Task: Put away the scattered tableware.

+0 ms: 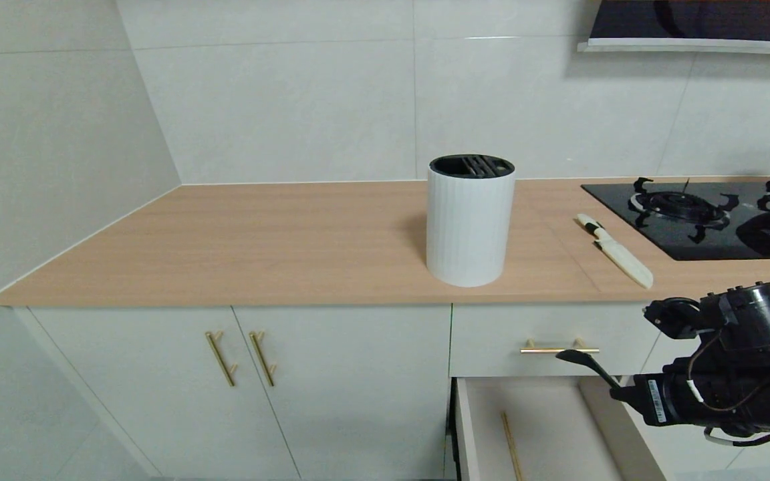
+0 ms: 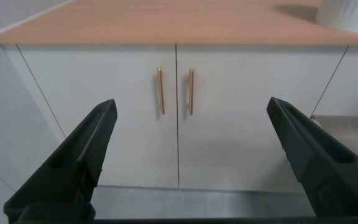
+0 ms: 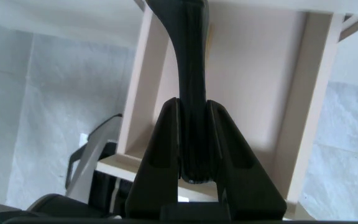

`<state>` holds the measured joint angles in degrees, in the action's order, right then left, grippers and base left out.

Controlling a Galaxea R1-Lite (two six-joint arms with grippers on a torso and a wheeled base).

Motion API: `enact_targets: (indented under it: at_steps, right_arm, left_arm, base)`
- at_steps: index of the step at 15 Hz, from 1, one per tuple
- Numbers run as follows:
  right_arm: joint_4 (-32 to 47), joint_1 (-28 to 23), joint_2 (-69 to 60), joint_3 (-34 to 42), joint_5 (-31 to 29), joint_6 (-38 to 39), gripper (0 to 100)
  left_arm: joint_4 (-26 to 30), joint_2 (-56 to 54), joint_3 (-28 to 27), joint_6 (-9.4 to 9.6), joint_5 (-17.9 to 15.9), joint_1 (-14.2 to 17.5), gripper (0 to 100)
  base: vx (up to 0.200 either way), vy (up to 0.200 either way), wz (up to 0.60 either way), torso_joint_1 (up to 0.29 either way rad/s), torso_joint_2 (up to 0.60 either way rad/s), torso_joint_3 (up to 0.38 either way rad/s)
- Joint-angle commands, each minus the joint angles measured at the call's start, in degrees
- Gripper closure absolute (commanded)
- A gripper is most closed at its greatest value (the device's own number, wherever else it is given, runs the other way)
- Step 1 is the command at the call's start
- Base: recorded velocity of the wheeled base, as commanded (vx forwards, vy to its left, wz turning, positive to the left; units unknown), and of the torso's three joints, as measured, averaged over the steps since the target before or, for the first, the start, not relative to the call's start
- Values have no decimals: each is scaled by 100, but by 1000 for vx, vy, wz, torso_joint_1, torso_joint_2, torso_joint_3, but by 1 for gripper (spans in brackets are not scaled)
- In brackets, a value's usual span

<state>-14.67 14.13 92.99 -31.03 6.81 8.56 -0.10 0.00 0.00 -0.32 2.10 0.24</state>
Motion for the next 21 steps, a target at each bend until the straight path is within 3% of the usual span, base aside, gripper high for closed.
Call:
enact_targets:
  at_steps: [1, 14, 21]
  right_arm:
    - [-1, 2, 35, 26, 4, -3, 100]
    - [-45, 2, 184, 79, 4, -135, 100]
    - [-177, 2, 211, 149, 4, -135, 100]
  left_arm:
    - [1, 9, 0, -3, 1, 2, 0]
    - [1, 9, 0, -3, 1, 2, 0]
    - [1, 9, 0, -3, 1, 2, 0]
  base:
    - [0, 0, 0, -222, 510, 281]
    - [0, 0, 0, -184, 476, 290]
    - [0, 0, 0, -82, 302, 209]
